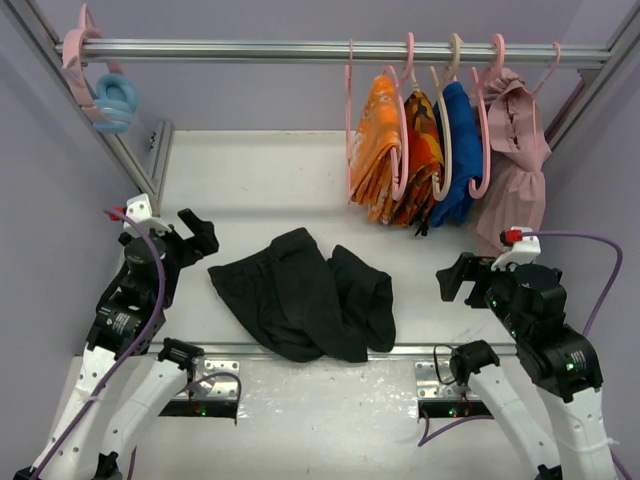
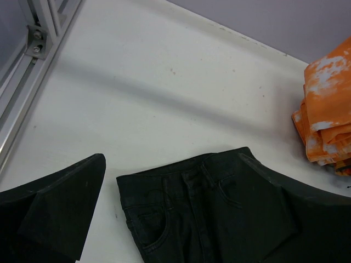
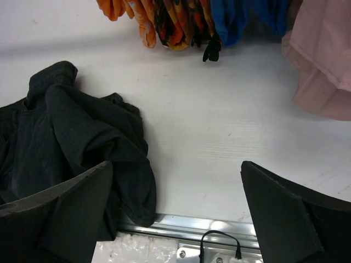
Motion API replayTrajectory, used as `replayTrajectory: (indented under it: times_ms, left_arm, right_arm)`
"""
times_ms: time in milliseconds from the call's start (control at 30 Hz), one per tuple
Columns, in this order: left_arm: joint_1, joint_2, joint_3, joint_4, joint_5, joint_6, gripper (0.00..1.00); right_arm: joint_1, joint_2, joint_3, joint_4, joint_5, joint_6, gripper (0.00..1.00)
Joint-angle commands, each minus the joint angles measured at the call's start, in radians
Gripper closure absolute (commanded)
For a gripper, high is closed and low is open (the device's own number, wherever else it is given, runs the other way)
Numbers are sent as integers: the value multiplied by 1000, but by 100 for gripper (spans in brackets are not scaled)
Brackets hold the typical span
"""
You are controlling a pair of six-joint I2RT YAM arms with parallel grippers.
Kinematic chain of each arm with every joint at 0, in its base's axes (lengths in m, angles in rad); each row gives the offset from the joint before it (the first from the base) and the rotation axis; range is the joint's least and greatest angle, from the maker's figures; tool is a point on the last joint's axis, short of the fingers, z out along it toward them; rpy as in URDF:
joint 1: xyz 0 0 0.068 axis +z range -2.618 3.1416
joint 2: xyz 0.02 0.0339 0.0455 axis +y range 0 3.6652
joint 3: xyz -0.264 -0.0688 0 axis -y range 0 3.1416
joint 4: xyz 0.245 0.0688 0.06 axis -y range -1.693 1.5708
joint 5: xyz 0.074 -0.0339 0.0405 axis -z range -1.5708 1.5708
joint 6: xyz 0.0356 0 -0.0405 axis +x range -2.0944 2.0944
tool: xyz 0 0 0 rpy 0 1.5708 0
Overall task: Place the trousers on the hanger
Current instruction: Flatten out the trousers at the center of the board.
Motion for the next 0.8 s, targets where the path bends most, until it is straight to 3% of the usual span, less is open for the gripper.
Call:
replayTrajectory:
  times_ms: [0,400,567,667,767]
  left_arm:
    - [-10,19,-7,48,20,-4,0]
    - [-10,10,-23,73,64,-1,0]
    - [-9,52,-3,68,70,-79,0]
    - [-9,181,40,48,160,-194,0]
    - [-54,380,36,129,230,-277,0]
  right_arm:
    - [-3,27,-18,57,-15,-6,1]
    - [-4,54,-69,143,-113,19,1]
    - [-3,81,-52,140,-112,23,1]
    - [-4,74,-58,149,-118,27,1]
    - [-3,69,-84,172,-125,39,1]
